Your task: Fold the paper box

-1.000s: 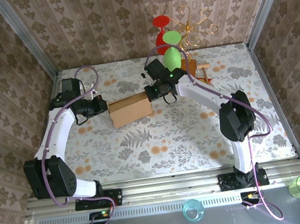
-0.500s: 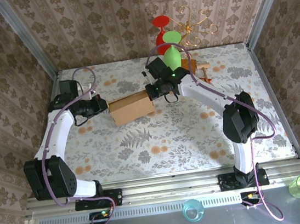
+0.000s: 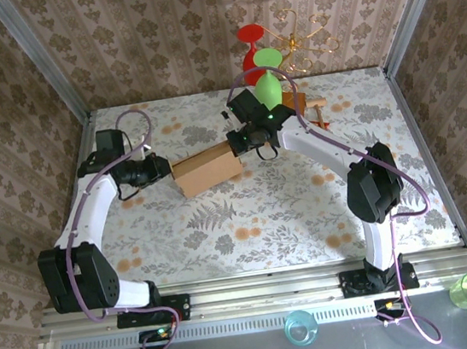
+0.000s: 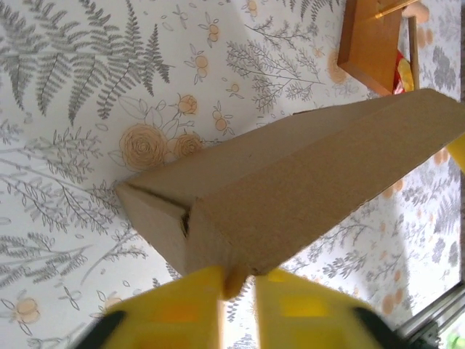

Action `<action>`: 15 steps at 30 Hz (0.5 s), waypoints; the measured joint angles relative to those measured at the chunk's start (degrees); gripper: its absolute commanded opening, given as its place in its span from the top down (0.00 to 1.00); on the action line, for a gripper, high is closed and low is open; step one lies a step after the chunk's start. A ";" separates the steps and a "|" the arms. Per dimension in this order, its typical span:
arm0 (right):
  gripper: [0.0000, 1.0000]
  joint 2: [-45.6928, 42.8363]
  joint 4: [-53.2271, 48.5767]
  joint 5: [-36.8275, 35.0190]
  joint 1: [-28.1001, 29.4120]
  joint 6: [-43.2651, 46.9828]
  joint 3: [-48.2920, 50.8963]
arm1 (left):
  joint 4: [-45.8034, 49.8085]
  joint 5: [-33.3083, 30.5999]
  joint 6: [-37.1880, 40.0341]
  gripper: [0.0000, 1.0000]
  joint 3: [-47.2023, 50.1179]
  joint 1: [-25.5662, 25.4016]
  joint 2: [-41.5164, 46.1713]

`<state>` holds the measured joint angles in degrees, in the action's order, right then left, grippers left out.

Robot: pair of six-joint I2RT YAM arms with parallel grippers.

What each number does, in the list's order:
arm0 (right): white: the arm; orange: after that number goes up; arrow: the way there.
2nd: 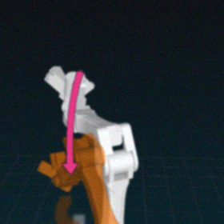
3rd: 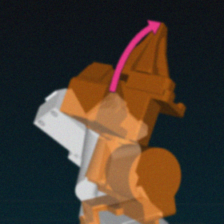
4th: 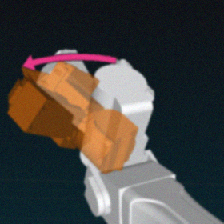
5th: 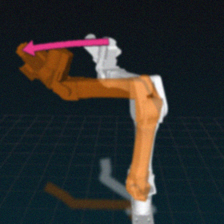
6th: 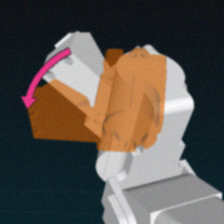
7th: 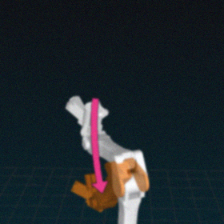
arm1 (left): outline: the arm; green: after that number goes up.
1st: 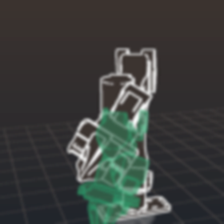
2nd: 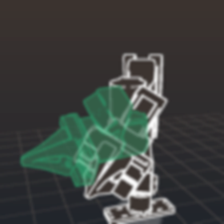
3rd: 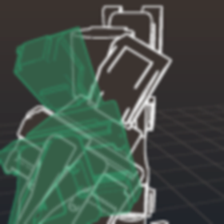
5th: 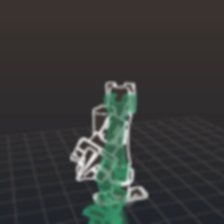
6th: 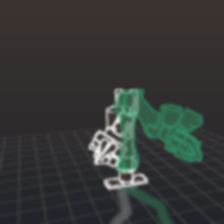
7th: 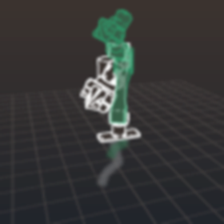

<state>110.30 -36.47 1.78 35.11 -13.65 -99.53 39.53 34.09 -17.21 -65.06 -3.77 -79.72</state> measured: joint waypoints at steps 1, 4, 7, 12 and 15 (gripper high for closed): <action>1.00 0.00 0.00 0.02 0.02 0.00 0.00 | 0.07 -0.37 0.13 0.68 0.20 -0.07 0.46; 1.00 0.00 0.02 0.04 0.02 -0.02 0.00 | 0.09 -1.62 0.24 0.64 0.44 -0.92 1.95; 1.00 0.00 0.02 0.07 0.02 -0.04 0.00 | -0.11 -3.04 0.26 0.65 0.83 -2.43 3.02; 1.00 0.00 0.02 0.11 0.00 -0.17 0.00 | -0.59 -5.35 0.28 0.65 2.75 -4.02 3.50; 1.00 0.00 0.02 0.20 0.00 -0.20 0.00 | -0.59 -7.67 0.28 0.65 3.32 -4.72 3.50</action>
<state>110.30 -36.45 1.98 35.11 -13.85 -99.53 38.94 26.41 -16.93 -61.73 -8.49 -76.23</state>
